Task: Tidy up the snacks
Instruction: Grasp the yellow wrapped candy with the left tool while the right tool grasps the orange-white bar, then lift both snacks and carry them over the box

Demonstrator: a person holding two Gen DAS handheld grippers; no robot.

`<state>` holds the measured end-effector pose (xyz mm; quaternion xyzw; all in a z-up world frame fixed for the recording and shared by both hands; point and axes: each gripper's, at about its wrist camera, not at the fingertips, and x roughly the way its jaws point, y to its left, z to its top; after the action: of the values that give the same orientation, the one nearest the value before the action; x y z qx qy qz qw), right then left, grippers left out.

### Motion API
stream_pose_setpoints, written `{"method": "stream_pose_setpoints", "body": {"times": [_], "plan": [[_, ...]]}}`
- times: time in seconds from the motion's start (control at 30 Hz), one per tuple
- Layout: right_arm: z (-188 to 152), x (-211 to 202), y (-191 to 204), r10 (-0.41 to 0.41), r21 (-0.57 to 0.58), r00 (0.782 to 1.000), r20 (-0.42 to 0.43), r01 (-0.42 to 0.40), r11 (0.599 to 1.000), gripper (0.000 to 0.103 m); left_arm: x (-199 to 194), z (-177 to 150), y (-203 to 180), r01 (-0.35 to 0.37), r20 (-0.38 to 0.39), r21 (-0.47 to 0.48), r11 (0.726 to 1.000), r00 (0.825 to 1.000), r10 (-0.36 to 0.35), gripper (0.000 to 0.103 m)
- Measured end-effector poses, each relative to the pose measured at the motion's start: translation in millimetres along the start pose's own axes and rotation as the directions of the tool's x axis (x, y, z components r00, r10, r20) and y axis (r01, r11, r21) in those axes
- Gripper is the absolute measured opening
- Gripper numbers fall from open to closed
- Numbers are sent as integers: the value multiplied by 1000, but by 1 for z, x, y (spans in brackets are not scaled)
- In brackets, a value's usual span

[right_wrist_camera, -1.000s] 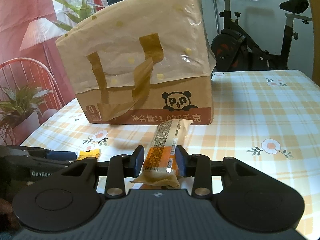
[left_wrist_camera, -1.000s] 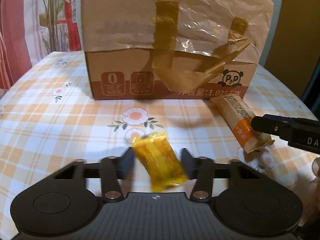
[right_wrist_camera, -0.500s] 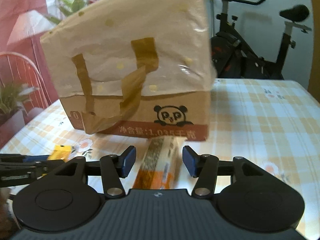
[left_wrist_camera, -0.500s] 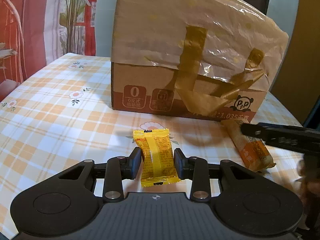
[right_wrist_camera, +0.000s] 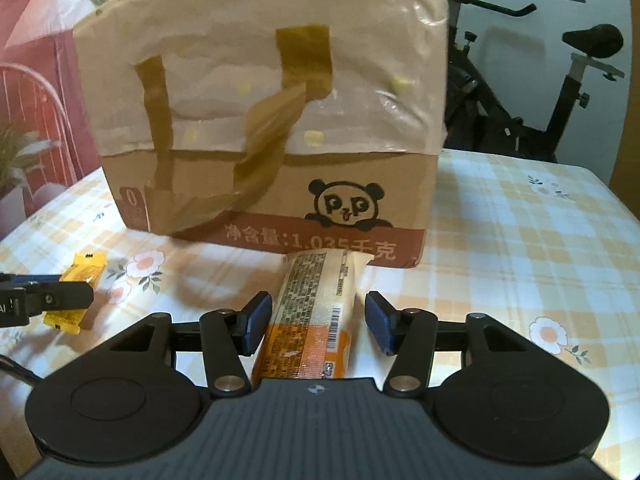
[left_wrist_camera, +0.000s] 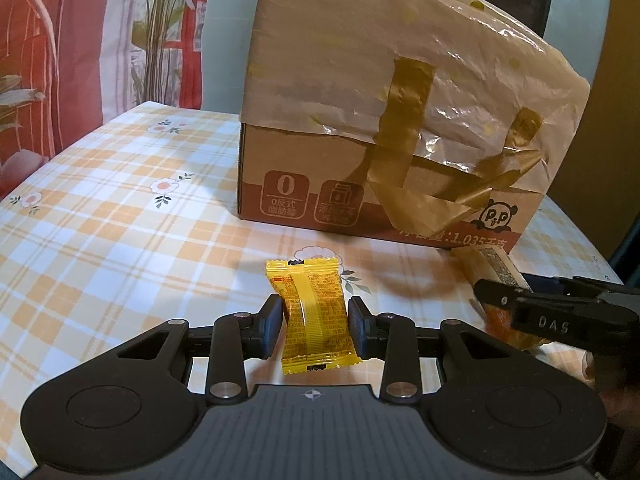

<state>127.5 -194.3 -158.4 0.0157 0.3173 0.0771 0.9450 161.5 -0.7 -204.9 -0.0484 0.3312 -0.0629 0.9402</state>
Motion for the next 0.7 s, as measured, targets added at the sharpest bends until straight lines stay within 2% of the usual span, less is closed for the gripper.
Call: {"method": "stream_pose_setpoints", "body": {"times": [0.23,0.47,0.7], "plan": [[-2,-1,13,67,-98,998,-7,-67,993,55,-1,0,1,3,3,1,1000,1000,-3,38],[-9,-3,41,133,-279,991,-18,-132,951,53,-1,-1,1,1,0,1,1000,1000,-1,38],[-9,0,39,129,-258,991,-24,-131,957,53,0,-2,1,4,-10,1,1000,1000,-4,38]]}}
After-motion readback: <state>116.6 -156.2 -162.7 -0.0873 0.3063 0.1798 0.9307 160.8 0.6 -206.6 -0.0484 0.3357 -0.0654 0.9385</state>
